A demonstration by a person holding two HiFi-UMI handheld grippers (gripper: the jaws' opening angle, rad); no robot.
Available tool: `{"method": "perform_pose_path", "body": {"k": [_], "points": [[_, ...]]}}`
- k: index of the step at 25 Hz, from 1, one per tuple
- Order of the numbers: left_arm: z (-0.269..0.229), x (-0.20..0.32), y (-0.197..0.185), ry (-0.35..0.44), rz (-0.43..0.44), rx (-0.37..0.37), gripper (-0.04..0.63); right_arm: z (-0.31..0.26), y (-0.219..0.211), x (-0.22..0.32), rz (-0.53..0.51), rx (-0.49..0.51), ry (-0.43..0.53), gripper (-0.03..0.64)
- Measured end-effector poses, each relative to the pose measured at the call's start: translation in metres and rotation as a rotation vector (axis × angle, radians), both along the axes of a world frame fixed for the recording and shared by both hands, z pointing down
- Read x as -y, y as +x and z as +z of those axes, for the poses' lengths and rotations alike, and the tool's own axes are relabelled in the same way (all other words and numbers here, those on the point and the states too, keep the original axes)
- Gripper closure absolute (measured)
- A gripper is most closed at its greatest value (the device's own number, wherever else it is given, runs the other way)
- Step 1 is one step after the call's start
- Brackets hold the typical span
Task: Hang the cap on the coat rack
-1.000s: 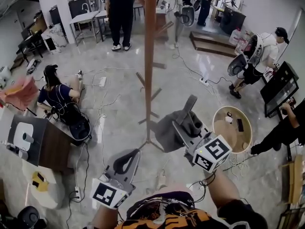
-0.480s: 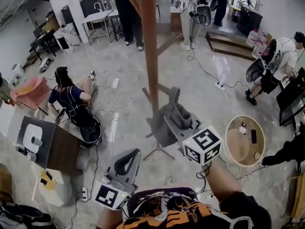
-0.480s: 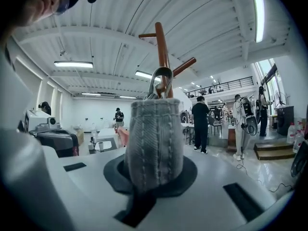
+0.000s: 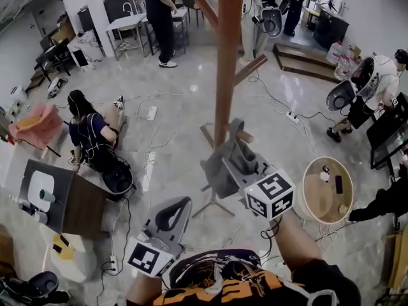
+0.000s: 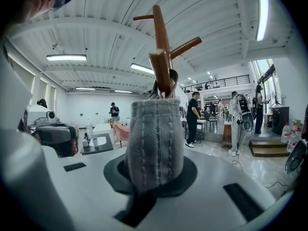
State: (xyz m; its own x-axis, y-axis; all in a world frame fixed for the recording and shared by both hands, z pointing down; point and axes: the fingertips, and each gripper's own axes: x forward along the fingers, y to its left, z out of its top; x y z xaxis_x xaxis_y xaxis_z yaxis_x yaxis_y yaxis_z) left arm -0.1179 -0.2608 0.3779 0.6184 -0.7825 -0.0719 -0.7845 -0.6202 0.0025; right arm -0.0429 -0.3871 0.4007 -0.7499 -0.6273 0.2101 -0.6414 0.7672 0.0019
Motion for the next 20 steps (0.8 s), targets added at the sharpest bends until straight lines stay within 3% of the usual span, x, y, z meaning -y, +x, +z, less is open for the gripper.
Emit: {"method": "perform_pose_path", "body": {"k": [14, 16, 20], "points": [[0.005, 0.008, 0.000, -0.030, 0.030, -0.007, 0.574, 0.033, -0.018, 0.023, 0.008, -0.025, -0.048, 0.556], [0.001, 0.009, 0.005, -0.033, 0.031, -0.027, 0.574, 0.032, -0.017, 0.023, -0.003, -0.017, -0.026, 0.531], [0.002, 0.008, 0.009, -0.031, 0.030, -0.025, 0.574, 0.030, -0.010, 0.016, -0.021, 0.006, 0.021, 0.386]]}}
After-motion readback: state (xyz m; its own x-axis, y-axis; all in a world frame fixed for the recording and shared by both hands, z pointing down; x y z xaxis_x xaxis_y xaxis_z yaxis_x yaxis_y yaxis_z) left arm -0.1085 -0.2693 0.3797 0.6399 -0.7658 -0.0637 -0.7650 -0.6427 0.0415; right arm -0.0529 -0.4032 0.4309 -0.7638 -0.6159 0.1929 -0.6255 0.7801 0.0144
